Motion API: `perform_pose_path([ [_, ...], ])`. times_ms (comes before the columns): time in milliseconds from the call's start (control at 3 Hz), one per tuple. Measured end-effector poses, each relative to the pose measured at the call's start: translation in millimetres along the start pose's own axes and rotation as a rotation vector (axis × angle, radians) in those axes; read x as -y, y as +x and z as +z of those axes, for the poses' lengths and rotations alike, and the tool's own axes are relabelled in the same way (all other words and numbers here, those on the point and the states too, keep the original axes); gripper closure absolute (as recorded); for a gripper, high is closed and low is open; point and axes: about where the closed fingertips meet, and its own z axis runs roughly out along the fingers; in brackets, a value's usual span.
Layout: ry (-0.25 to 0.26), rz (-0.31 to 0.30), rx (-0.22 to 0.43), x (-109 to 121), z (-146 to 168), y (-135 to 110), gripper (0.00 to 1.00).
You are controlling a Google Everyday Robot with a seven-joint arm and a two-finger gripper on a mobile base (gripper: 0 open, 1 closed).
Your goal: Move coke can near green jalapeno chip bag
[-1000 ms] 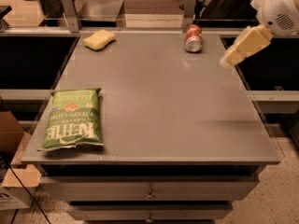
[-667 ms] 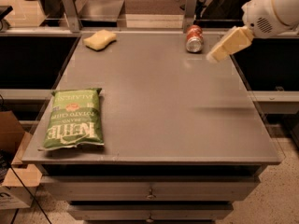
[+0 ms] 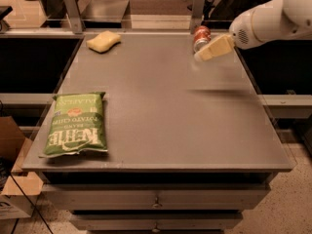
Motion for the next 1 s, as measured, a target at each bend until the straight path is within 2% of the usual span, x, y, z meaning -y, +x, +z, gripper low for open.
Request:
perform_pose_path([
  [333,0.023,0.114,0.042,19,38,9,0.0],
  [667,0.024,0.183,0.08,35,74,9,0.0],
  [1000,0.011,0.219,0.105,44,100,2,0.0],
])
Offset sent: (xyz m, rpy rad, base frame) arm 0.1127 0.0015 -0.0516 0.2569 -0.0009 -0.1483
